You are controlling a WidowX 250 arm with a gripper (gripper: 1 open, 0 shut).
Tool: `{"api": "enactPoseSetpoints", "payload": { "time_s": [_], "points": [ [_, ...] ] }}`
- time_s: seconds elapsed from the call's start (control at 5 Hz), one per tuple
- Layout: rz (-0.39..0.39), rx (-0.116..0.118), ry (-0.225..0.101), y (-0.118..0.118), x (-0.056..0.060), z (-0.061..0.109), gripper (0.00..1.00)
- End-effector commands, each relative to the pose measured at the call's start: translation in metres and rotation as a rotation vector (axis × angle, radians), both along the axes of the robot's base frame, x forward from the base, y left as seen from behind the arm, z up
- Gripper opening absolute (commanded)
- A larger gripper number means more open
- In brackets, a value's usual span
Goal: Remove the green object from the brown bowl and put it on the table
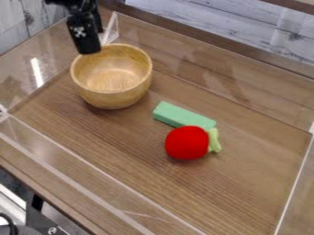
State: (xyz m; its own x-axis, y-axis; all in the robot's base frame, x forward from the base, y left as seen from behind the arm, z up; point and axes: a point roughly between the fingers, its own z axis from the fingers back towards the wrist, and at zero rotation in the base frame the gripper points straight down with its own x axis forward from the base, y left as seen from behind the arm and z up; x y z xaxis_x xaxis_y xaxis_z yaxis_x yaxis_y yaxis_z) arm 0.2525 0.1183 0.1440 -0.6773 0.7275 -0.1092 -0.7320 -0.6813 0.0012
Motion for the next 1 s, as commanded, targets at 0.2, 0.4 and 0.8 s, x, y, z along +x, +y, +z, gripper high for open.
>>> {"api": "enactPoseSetpoints", "payload": {
  "time_s": [0.2,0.4,0.8],
  "points": [
    [-0.058,0.026,-0.036,0.016,0.011,0.016,1.0],
    [-0.146,0.029,-0.04,0.022,0.015,0.013,1.0],
    [-0.347,0.033,-0.051,0.02,0.01,-0.001,1.0]
  ]
}}
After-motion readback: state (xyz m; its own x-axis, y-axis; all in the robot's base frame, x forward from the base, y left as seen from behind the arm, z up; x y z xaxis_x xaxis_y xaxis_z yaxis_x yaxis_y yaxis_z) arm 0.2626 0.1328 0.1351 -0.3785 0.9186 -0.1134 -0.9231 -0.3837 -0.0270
